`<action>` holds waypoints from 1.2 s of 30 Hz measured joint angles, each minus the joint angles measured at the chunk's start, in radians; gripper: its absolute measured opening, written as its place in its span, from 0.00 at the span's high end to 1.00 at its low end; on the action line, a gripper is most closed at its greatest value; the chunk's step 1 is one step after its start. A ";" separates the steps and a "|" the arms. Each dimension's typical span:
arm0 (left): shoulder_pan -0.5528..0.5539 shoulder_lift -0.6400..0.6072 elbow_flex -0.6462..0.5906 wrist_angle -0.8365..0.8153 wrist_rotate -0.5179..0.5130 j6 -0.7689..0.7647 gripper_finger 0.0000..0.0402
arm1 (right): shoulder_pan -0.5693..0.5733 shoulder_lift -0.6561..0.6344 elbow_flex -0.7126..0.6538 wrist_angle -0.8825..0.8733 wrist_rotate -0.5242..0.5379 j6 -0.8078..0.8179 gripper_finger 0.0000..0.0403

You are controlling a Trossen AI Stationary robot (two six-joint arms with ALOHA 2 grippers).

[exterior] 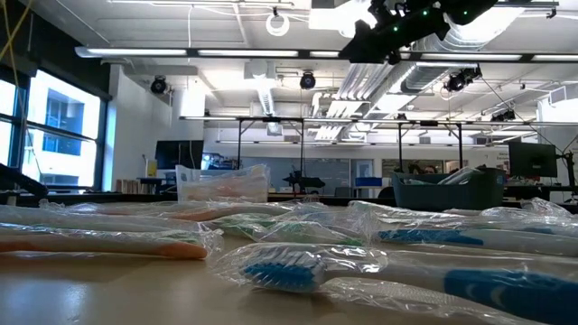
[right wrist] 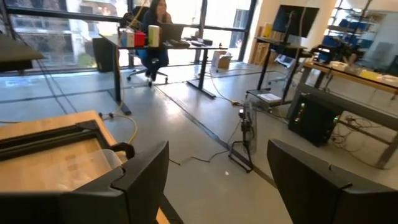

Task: Pick & Place Toothbrushes
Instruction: Put the green toothbrush into the blue bin

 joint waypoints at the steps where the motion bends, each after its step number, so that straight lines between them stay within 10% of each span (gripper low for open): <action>1: 0.023 0.000 0.000 0.000 0.000 0.033 0.71 | 0.000 0.000 0.000 0.000 0.011 -0.001 0.34; 36: 0.876 -0.094 -0.001 0.068 -0.015 1.304 0.81 | 0.001 0.000 0.000 -0.374 0.032 0.037 0.34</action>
